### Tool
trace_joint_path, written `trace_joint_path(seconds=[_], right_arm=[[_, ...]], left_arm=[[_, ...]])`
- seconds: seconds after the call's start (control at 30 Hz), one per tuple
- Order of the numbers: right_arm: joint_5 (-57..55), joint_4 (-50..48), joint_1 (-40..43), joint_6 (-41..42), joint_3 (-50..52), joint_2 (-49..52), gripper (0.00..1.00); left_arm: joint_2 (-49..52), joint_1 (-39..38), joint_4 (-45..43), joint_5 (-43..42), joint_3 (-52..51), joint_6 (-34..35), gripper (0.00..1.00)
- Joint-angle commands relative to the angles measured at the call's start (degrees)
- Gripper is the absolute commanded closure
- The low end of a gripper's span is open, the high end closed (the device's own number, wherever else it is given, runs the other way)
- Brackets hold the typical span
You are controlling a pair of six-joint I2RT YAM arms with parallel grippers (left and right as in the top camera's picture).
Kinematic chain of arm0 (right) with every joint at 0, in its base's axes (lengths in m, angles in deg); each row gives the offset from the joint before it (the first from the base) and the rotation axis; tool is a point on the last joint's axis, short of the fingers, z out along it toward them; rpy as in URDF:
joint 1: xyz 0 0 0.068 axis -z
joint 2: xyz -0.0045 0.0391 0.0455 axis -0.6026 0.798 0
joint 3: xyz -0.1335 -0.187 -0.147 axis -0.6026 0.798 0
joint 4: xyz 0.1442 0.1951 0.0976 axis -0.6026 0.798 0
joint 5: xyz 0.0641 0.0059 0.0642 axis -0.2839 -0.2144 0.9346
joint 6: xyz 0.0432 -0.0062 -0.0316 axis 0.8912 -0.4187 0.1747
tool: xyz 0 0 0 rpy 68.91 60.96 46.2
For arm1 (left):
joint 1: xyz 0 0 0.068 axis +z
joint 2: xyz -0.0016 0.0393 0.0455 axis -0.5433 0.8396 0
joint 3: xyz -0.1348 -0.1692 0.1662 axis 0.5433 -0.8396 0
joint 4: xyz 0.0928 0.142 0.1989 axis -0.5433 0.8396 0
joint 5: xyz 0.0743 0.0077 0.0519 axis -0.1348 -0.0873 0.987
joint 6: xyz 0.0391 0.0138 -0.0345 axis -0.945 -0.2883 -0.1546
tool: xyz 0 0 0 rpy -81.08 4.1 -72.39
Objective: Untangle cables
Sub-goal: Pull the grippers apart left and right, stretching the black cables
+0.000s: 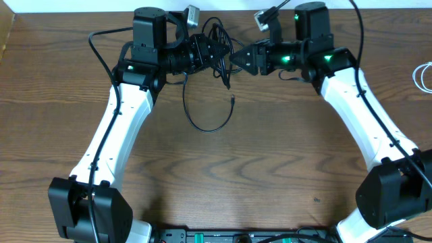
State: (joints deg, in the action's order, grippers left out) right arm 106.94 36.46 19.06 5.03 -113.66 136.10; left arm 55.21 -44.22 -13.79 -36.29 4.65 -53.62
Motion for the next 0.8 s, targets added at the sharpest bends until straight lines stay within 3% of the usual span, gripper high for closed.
trace_joint_path(seconds=[0.0,0.23,0.43,0.77], right_arm=[[-10.1,0.02,-2.95,4.09,0.0,0.09,0.52],[-23.91,-1.36,-6.16,10.25,0.0,0.09,0.59],[-37.57,3.58,-4.15,15.61,0.02,0.09,0.97],[-39.28,10.14,6.49,13.9,3.04,0.09,0.99]], left_arm=[[0.2,-0.46,-0.11,-1.55,-0.02,0.5,0.93],[0.2,-2.47,-0.11,-1.55,-0.02,3.41,0.93],[0.17,-1.51,-0.13,-5.05,0.0,4.11,0.93],[0.17,8.17,0.59,-13.33,0.0,4.07,0.92]])
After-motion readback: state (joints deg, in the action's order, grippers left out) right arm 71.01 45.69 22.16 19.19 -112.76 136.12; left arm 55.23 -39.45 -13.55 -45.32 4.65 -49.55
